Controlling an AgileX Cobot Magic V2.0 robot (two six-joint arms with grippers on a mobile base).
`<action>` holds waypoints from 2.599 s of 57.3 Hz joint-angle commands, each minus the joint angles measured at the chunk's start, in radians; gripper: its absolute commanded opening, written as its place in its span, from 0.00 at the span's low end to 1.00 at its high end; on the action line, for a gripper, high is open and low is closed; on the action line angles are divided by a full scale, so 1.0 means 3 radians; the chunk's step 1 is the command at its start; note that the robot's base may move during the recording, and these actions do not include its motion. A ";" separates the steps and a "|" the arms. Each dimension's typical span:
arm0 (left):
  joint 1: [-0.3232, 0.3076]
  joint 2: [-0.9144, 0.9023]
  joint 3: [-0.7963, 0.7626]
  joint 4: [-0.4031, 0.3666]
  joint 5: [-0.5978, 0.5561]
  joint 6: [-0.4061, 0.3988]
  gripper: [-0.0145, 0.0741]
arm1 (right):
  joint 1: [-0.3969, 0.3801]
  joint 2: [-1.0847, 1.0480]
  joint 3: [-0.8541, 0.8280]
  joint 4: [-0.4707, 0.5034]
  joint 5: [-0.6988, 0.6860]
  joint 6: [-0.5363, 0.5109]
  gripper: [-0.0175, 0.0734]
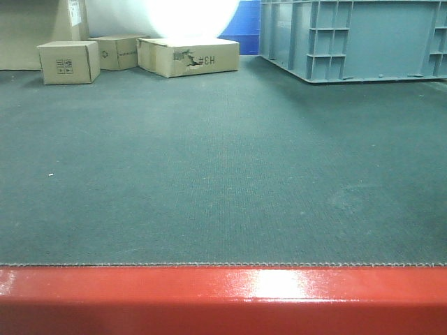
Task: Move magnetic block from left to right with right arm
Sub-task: 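Drive up to the grey table near the cardboard boxes, then lower the held red cube onto the grey table with the right gripper, then open the right gripper and raise it away from the cube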
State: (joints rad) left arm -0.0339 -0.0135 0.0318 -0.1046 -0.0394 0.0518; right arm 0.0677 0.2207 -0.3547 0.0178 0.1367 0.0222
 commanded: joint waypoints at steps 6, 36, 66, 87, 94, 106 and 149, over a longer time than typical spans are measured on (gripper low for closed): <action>-0.0001 -0.0040 0.0026 -0.0016 -0.0288 0.0001 0.02 | -0.0018 0.0523 -0.0466 0.0035 0.0126 -0.0017 0.44; -0.0001 -0.0040 0.0026 -0.0016 -0.0288 0.0001 0.02 | 0.0348 0.2866 -0.1598 -0.0004 0.1737 0.0403 0.44; -0.0001 -0.0040 0.0026 -0.0016 -0.0288 0.0001 0.02 | 0.1562 0.4906 -0.3391 -0.0035 0.2781 0.1672 0.44; -0.0001 -0.0040 0.0026 -0.0016 -0.0288 0.0001 0.02 | 0.1845 0.5716 -0.4247 0.0108 0.3148 0.1757 0.56; -0.0001 -0.0040 0.0026 -0.0016 -0.0288 0.0001 0.02 | 0.1885 0.5821 -0.4387 0.0143 0.3198 0.1765 0.63; -0.0001 -0.0040 0.0026 -0.0016 -0.0288 0.0001 0.02 | 0.1894 0.5837 -0.4413 0.0149 0.3214 0.1841 0.70; -0.0001 -0.0040 0.0026 -0.0016 -0.0288 0.0001 0.02 | 0.1776 0.4849 -0.4196 -0.0171 0.3001 0.1336 0.70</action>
State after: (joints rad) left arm -0.0339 -0.0135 0.0318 -0.1046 -0.0394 0.0518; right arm 0.6209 1.8026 -1.6217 0.0000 1.0913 0.4746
